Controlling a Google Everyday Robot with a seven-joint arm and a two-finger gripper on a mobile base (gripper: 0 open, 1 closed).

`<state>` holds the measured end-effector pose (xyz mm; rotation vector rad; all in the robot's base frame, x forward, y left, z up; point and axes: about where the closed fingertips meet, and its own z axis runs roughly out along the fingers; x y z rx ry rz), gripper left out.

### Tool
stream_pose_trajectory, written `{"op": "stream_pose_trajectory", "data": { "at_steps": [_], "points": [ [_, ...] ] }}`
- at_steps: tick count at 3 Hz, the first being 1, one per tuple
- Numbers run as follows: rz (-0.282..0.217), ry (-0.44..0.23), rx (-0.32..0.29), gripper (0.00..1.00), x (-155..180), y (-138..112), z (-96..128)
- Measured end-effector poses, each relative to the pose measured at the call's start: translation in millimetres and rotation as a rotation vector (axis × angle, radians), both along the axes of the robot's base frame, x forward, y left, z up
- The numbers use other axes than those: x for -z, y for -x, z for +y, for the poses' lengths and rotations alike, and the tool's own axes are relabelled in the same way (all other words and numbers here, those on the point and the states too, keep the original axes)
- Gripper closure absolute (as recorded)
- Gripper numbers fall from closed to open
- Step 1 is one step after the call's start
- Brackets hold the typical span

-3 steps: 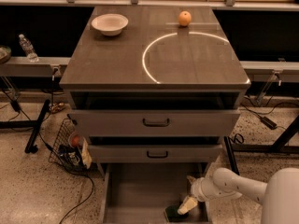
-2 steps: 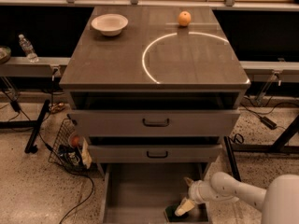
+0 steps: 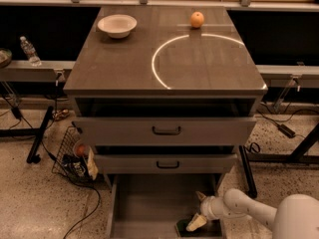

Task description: Pick sponge from bottom drawer and place on counter

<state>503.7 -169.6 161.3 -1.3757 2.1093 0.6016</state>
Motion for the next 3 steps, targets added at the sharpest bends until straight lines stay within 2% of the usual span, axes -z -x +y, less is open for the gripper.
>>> {"op": "stream_pose_trajectory", "data": {
  "at_steps": [1,3],
  "points": [
    [-0.010,0.021,-0.031,0.00,17.0,-1.4,-1.7],
    [-0.032,0.078,-0.165,0.00,52.2,6.1,5.6]
  ]
}}
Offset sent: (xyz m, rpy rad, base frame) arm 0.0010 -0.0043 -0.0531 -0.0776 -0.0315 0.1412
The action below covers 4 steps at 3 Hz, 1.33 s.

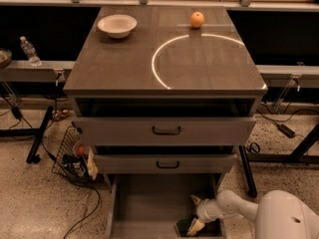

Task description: Pick sponge from bottom drawer and place on counter

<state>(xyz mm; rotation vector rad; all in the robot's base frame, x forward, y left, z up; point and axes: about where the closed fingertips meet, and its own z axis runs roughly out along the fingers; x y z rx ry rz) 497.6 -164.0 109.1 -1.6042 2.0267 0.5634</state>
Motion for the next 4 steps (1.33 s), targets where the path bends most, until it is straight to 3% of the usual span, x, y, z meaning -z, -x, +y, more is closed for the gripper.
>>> {"op": "stream_pose_trajectory", "data": {
  "at_steps": [1,2,4],
  "points": [
    [-0.020,0.026,-0.060,0.00,6.6,8.7,3.0],
    [-0.037,0.038,-0.109,0.14,12.3,16.8,8.5],
    [-0.068,0.044,-0.142,0.61,11.1,18.9,14.9]
  ]
}}
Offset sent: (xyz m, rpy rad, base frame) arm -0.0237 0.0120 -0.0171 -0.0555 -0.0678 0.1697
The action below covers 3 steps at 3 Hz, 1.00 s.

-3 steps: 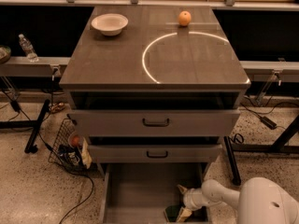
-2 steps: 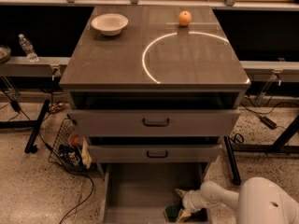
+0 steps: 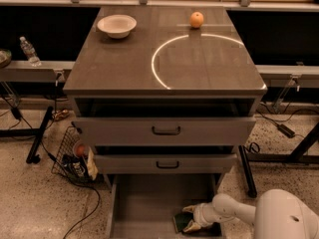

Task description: Pick sponge from bottom drawer and place on counter

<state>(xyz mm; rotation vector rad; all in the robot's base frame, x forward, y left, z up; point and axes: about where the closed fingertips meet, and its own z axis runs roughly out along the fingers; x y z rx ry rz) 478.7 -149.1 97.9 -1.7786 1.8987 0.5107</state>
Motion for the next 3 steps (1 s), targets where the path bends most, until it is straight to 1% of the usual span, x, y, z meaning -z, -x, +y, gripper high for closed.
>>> {"op": "stream_pose_trajectory", "data": {
  "at_steps": [1,2,3],
  "points": [
    [0.000,0.000,0.000,0.85,-4.3,0.0,0.0],
    [-0.037,-0.015,-0.001,1.00,-30.3,-1.3,5.9],
    [-0.097,-0.078,0.013,1.00,-100.0,-3.8,17.8]
  ]
}}
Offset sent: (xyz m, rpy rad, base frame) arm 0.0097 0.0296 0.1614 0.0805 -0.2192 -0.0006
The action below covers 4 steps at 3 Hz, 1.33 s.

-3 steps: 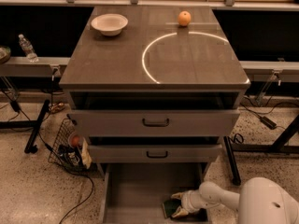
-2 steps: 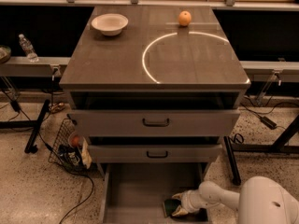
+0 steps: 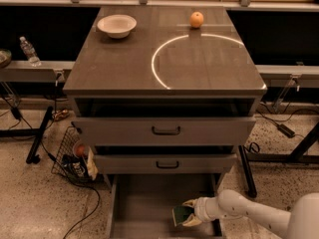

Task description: Pick sponge from bottom drawer and place on counter

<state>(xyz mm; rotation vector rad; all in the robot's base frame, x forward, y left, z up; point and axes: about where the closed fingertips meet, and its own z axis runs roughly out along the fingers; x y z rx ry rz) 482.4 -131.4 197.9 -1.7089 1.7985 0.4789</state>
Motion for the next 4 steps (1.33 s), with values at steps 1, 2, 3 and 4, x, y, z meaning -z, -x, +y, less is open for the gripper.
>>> {"op": "stream_pose_trajectory", "data": {
  "at_steps": [1,2,3,4],
  "points": [
    [-0.039,-0.108,0.033,1.00,-60.1,-2.9,5.1],
    [-0.039,-0.107,0.032,1.00,-59.8,-2.8,5.4],
    [-0.118,-0.084,0.013,1.00,-95.8,9.9,12.4],
    [-0.358,0.027,0.089,1.00,-204.3,6.4,-11.2]
  ]
}}
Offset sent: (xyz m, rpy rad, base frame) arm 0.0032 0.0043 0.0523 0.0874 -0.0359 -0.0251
